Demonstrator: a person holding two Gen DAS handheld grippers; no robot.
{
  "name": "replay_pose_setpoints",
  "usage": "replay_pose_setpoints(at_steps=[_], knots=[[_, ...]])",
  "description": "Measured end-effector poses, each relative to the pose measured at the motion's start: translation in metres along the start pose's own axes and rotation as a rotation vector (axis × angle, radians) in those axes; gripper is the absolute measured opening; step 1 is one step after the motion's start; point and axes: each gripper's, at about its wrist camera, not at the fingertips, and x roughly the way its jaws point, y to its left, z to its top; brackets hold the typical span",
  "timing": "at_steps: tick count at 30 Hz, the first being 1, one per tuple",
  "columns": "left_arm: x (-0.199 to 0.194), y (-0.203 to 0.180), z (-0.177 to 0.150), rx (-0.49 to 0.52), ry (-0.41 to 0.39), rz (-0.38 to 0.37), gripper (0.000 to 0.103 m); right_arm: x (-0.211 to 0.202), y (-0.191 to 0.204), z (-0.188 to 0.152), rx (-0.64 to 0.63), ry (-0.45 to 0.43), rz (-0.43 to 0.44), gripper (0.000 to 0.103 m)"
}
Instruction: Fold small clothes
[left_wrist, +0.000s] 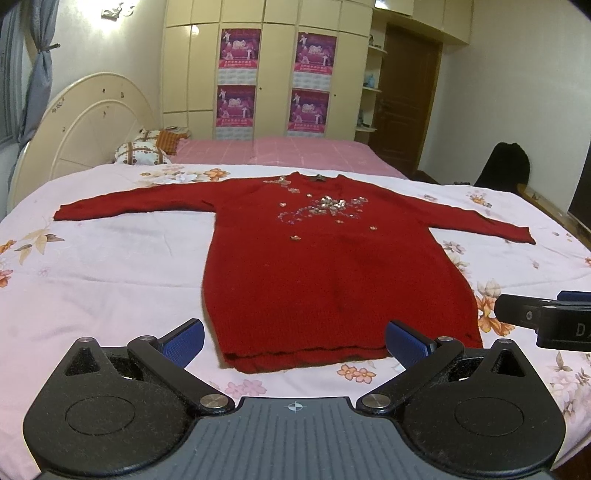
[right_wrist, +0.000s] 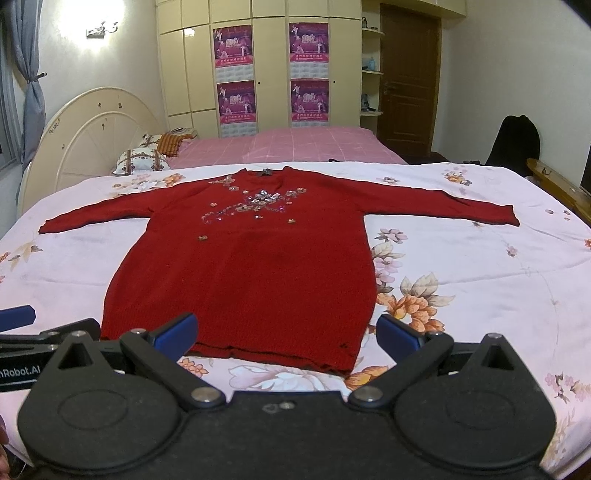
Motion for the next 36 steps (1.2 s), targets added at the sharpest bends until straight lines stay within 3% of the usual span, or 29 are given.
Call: replay_pose_setpoints(at_steps=[36], knots=[[0.0,0.001,0.0009,0.009,0.003,0.002,0.103,0.0015,0.0055,0.0009,-0.013,0.008,-0.001,0.102]])
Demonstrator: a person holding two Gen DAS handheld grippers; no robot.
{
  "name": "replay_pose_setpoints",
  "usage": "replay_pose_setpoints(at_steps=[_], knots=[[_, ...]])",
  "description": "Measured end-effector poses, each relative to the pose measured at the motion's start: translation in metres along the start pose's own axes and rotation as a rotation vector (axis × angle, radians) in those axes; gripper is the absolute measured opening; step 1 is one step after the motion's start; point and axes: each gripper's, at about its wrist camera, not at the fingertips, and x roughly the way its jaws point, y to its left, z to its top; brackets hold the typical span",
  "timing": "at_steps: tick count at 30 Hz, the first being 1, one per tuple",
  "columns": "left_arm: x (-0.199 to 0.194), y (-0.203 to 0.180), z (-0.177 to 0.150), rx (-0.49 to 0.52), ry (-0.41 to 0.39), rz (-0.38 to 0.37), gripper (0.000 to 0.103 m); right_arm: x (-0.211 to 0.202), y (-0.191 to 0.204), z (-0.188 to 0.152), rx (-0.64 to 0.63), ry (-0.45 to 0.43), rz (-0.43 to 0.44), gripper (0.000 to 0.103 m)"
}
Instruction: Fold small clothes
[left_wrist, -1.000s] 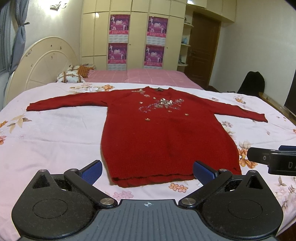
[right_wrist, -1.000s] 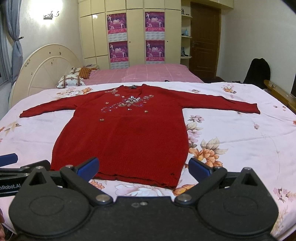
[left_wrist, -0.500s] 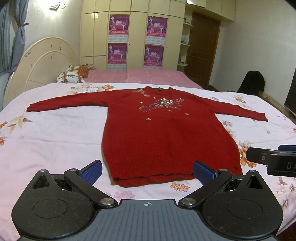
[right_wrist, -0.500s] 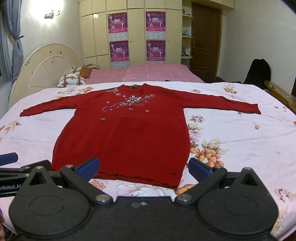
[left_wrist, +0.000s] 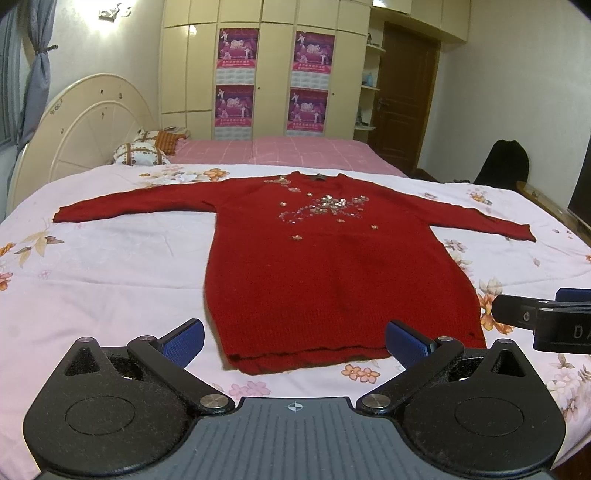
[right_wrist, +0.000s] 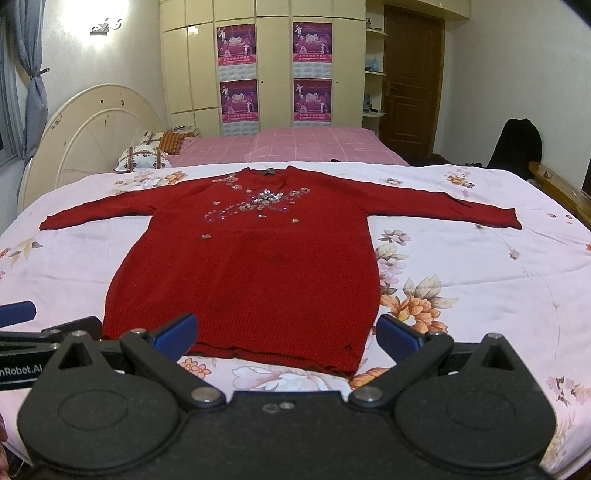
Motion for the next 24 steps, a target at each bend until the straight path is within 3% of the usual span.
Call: replay_pose_setpoints(at_steps=[18,22,24], knots=[[0.008,-0.001,0.004,0.026,0.009,-0.006,0.103,0.013,0.001,0.002,-0.001,0.017,0.017,0.102],[0.02,0.003,0.013,-0.003,0.031,-0.037,0.103,0.028,-0.022,0.002,0.111,0.08,0.134,0.102],[0.027,0.005,0.019,-0.019,0.038,-0.107,0.103,0.035,-0.033,0.003,0.147,0.108,0.216,0.102]])
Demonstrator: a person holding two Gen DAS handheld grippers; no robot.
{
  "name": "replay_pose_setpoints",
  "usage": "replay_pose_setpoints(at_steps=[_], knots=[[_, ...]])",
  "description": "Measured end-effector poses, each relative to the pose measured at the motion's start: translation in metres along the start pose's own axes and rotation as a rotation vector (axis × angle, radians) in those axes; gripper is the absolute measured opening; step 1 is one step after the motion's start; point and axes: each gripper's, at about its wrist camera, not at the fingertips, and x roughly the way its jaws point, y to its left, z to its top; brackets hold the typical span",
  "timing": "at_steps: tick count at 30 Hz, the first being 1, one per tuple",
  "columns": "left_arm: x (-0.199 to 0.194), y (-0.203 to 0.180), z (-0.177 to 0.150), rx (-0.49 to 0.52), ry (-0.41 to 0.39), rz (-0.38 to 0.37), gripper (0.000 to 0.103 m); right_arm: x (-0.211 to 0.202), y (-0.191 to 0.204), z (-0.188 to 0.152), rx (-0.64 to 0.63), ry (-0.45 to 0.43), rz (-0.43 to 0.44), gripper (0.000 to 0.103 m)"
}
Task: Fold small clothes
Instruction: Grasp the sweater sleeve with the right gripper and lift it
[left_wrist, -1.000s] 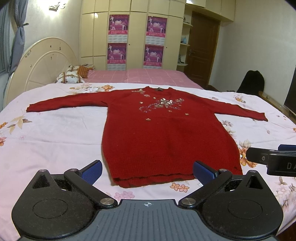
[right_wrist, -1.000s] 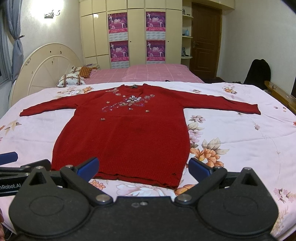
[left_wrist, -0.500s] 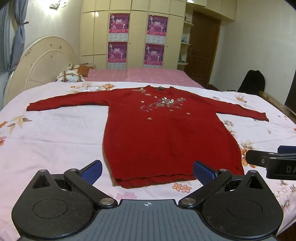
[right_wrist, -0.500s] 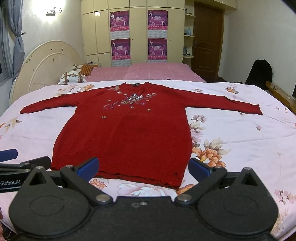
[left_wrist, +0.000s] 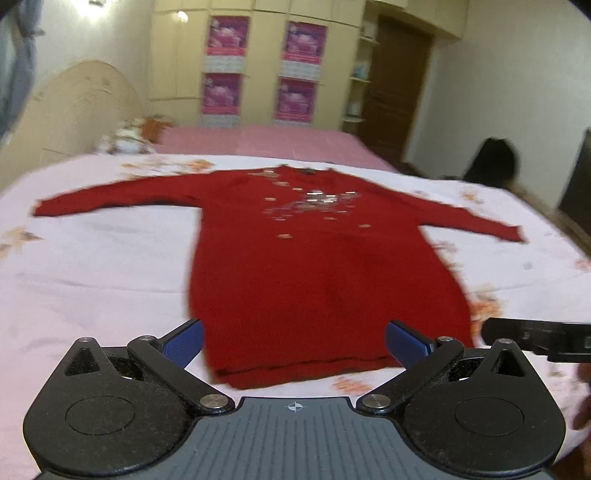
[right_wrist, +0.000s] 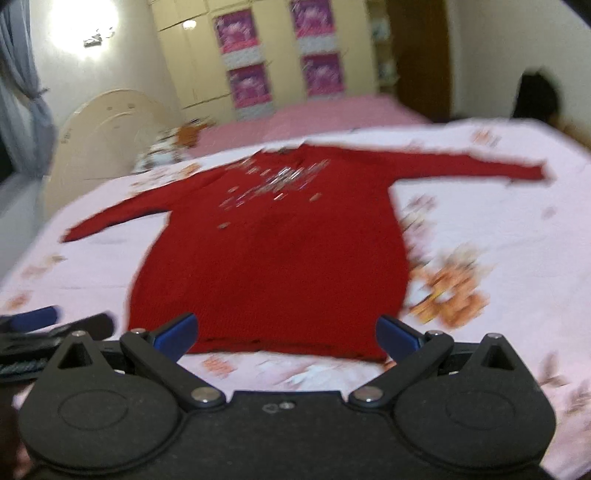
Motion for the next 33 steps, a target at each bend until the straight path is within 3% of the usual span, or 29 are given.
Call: replay_pose_setpoints(at_steps=[4,8,15,16,17,19,20,22,23,29,33], knots=[[0.019,0.0,0.015,-0.011,-0.013,0.011,0.103,-0.005,-0.026,0.013,0.051,-0.069,-0.019,0.102],[0.051,0.003,0.039,-0.007,-0.015,-0.005,0.103,-0.001,-0.08,0.036,0.215,-0.133,-0.053,0.101],[0.112,0.016,0.085,0.045,-0.133,0.186,0.103,0.017,-0.184,0.081,0.385,-0.306,-0.123,0.097],[0.125,0.02,0.091,0.04,-0.13,0.214,0.103,0.021,-0.198,0.088,0.398,-0.329,-0.135,0.092],[0.134,0.026,0.096,0.03,-0.127,0.228,0.103,0.028,-0.212,0.096,0.412,-0.352,-0.143,0.067],[0.159,0.037,0.106,0.004,-0.111,0.247,0.103,0.047,-0.247,0.113,0.465,-0.371,-0.173,0.032],[0.169,0.043,0.112,-0.018,-0.099,0.24,0.103,0.057,-0.265,0.12,0.494,-0.388,-0.18,0.041],[0.183,0.055,0.117,-0.052,-0.083,0.193,0.103,0.078,-0.3,0.13,0.557,-0.416,-0.199,0.043],[0.189,0.059,0.117,-0.056,-0.081,0.186,0.103,0.088,-0.318,0.133,0.601,-0.425,-0.207,0.051],[0.236,0.073,0.115,-0.091,-0.027,0.161,0.103,0.145,-0.429,0.147,0.858,-0.446,-0.254,0.05],[0.261,0.08,0.112,-0.112,0.014,0.171,0.103,0.174,-0.461,0.146,0.932,-0.42,-0.274,0.047]])
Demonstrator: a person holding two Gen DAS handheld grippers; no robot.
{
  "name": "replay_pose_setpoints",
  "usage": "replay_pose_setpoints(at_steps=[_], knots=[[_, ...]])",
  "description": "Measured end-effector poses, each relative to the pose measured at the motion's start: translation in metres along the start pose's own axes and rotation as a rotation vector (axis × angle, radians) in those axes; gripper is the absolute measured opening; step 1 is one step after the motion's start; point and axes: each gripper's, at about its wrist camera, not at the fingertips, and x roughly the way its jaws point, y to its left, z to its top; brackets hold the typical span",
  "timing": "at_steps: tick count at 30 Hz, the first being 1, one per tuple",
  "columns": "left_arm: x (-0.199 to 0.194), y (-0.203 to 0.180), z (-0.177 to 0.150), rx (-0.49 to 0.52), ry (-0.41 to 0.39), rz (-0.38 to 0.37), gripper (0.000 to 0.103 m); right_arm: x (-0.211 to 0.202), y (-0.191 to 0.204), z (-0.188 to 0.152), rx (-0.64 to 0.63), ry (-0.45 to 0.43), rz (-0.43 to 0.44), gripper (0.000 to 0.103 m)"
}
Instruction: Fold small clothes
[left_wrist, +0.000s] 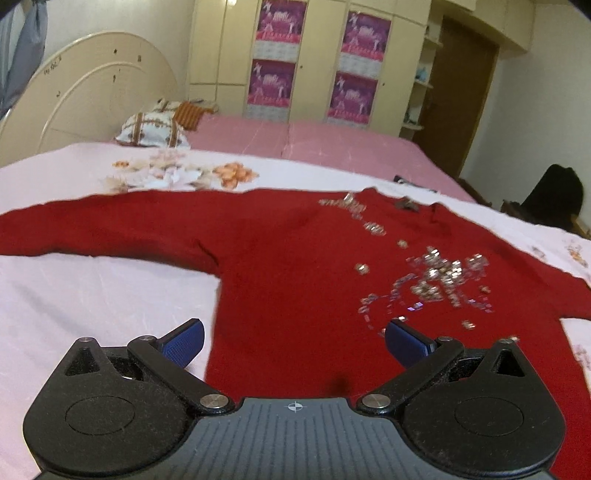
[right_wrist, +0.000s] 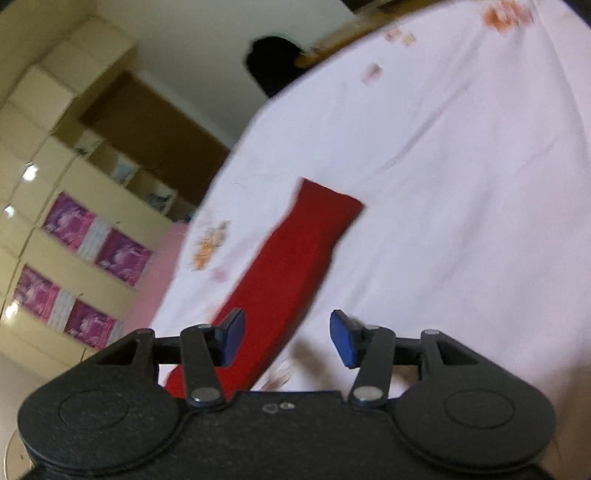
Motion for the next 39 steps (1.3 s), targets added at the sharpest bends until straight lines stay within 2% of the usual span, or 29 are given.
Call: replay_pose_setpoints(at_steps=[6,9,11,13,16,19,22,27,32,36,37,39], knots=[[0.024,0.019,0.007,-0.052,0.047,0.04,0.103,0.017,0.008,0.006,-0.047,-0.02,0.01,0.043],[0.031,0.033,0.012,-0.057,0.072,0.068,0.103,0.022,0.014,0.01,-0.085,-0.011,-0.018,0.029],[0.035,0.044,0.014,-0.057,0.094,0.059,0.103,0.021,0.014,0.019,-0.111,-0.006,-0.049,0.007],[0.037,0.049,0.013,-0.022,0.105,0.116,0.103,0.017,0.021,0.017,-0.154,-0.021,-0.064,0.006],[0.034,0.058,0.012,-0.006,0.107,0.156,0.103,0.001,0.057,-0.002,-0.344,-0.067,-0.059,0.006],[0.028,0.069,0.012,-0.029,0.103,0.143,0.103,-0.014,0.12,-0.057,-0.626,-0.052,0.021,0.006],[0.022,0.076,0.014,-0.043,0.082,0.172,0.103,-0.025,0.178,-0.133,-0.812,0.029,0.149,0.006],[0.004,0.095,0.017,-0.093,0.061,0.189,0.103,-0.038,0.256,-0.263,-0.945,0.221,0.35,0.006],[-0.009,0.108,0.018,-0.091,0.04,0.21,0.103,-0.053,0.309,-0.379,-1.075,0.364,0.496,0.006],[-0.008,0.11,0.023,-0.117,0.029,0.152,0.103,-0.045,0.325,-0.442,-1.183,0.462,0.527,0.009],[-0.008,0.107,0.023,-0.121,0.025,0.13,0.103,-0.051,0.326,-0.449,-1.2,0.429,0.547,0.019],[-0.001,0.098,0.028,-0.134,0.017,0.068,0.103,-0.063,0.329,-0.445,-1.184,0.423,0.57,0.026]])
